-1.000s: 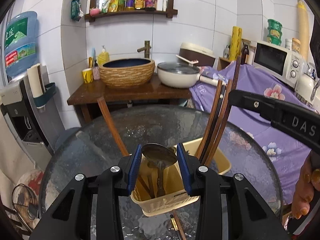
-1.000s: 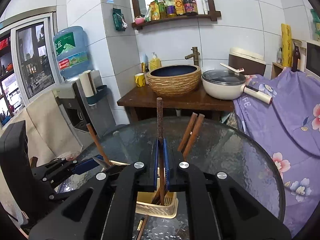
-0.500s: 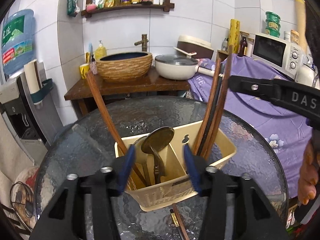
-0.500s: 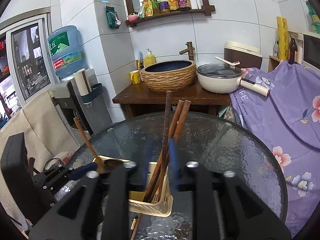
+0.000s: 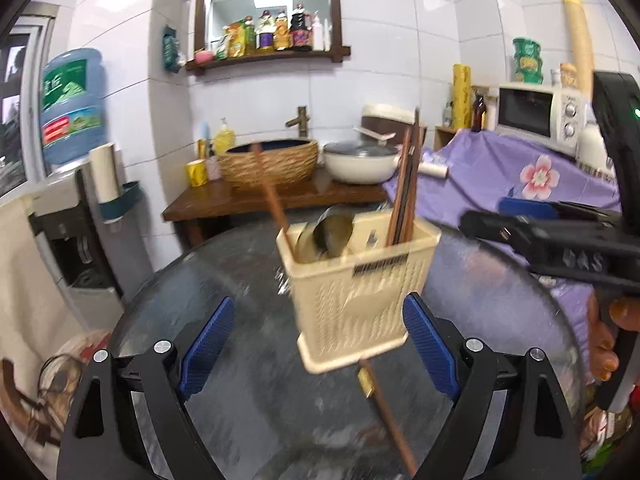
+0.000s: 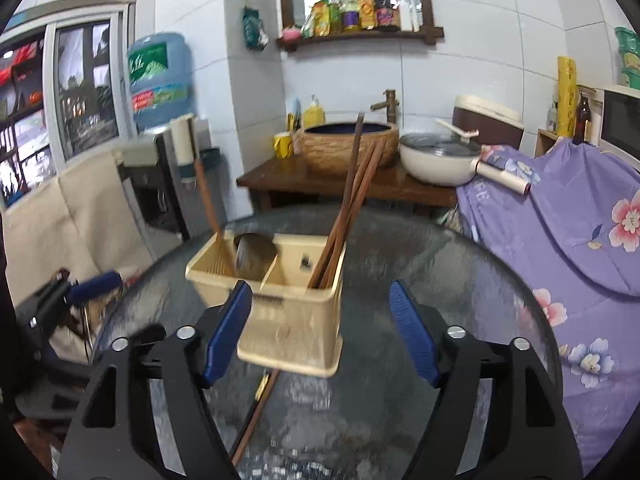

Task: Organize utensils
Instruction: 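Lower the spoon and chopstick into the holder, open both tools and withdraw, then move the right tool toward the last chopstick lying on the table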

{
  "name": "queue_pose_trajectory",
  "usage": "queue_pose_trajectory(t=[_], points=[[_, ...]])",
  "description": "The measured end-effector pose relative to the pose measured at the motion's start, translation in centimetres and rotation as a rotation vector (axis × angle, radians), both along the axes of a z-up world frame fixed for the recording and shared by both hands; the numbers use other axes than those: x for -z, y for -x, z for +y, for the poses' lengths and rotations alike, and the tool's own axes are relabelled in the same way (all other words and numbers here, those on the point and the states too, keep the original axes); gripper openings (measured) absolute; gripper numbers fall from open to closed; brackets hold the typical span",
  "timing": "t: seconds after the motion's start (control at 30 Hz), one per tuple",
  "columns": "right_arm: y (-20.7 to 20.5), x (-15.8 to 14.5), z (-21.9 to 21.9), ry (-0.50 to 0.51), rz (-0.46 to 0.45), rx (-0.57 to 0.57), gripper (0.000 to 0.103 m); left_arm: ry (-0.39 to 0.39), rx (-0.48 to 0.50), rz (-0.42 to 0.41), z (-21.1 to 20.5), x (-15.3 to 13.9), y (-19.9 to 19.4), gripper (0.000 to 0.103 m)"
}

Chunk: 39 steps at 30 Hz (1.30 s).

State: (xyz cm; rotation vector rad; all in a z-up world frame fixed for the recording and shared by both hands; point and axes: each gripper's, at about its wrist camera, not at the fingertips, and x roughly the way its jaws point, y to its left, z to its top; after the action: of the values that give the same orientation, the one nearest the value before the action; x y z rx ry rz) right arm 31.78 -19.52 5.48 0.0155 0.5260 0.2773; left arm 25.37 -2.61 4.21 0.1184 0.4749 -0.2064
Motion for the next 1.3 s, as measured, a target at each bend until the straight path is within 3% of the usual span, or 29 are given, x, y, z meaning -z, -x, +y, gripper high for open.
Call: queue_pose_trajectory(t=[0.1, 0.27, 0.43, 0.7, 0.9, 1.07, 1.3], points=[[1.3, 3.2, 1.1, 0.040, 0.073, -0.026, 0.073, -0.026, -0.049, 0.045, 1.1, 2.2, 0.6, 0.084], [2.4, 10.1, 4.0, 0.124, 0.235, -0.049, 0.073, 0.036, -0.114, 0.160, 3.5, 5.4, 1.1, 0.082], [2.4, 13.6, 6.2, 0.203, 0.296, -0.033, 0.073, 0.029, -0.143, 0.183, 4.0, 6.7, 2.1, 0.082], [1.9, 14.8, 7.6, 0.249, 0.315, -0.018, 0.073, 0.042, -0.136, 0.196, 4.0, 7.2, 2.6, 0.082], [1.8, 14.9, 5.2, 0.242, 0.325, 0.071, 0.073, 0.036, -0.125, 0.215, 3.6, 8.1, 2.9, 0.082], [2.8, 14.9, 2.9, 0.113, 0.339, 0.089, 0.073, 0.033, -0.105, 0.241, 3.0, 9.0, 2.9, 0.082], [2.0, 14.5, 3.2, 0.110, 0.331, 0.074, 0.073, 0.040, -0.097, 0.248, 2.6, 9.3, 3.1, 0.082]])
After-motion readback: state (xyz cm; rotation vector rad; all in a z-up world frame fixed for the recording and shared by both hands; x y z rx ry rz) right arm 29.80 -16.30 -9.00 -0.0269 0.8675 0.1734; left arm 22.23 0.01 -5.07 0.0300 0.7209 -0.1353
